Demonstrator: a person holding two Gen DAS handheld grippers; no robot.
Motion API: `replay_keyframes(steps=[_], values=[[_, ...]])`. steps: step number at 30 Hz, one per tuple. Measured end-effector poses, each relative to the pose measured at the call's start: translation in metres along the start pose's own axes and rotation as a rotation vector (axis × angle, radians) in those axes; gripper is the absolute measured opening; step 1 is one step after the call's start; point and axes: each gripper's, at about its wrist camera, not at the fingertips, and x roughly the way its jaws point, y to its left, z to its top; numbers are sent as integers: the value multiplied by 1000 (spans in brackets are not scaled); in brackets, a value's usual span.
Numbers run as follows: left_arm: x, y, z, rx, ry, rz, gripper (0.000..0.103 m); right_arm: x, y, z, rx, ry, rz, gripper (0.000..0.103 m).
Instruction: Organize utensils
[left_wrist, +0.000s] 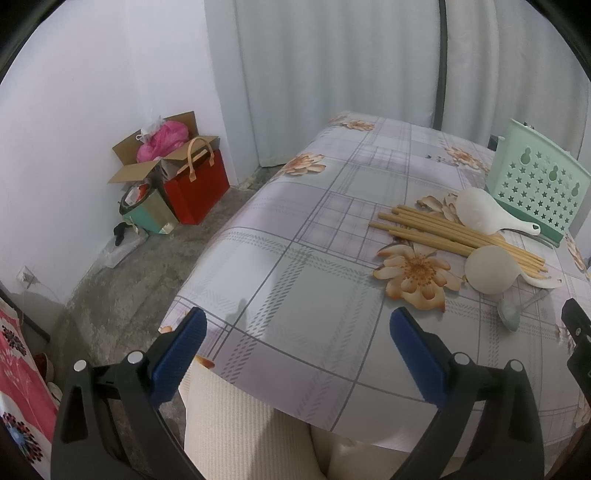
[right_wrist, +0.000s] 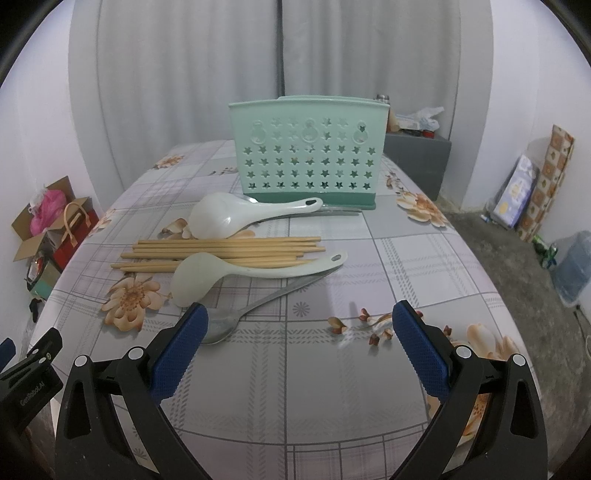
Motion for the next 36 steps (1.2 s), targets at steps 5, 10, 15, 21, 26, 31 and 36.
replay_keyframes(steps=[5, 10, 15, 21, 26, 31, 36], values=[[0, 0, 0, -1, 0, -3, 97, 0, 0, 1, 0, 0, -1, 95], [0, 1, 0, 0, 1, -3, 97, -1, 0, 1, 0, -2, 0, 95], [0, 1, 0, -3, 1, -4, 97, -1, 0, 2, 4, -2, 2, 95], [0, 1, 0, -4, 2, -4, 97, -1, -1, 3, 5, -2, 2, 95], [1, 4, 1, -1, 3, -3, 97, -2, -2, 4, 6, -2, 3, 95], [1, 4, 1, -3, 4, -3, 97, -1, -1, 4, 7, -2, 3, 95], [1, 3, 1, -3, 4, -5, 97, 0, -2, 3, 8, -2, 4, 95]])
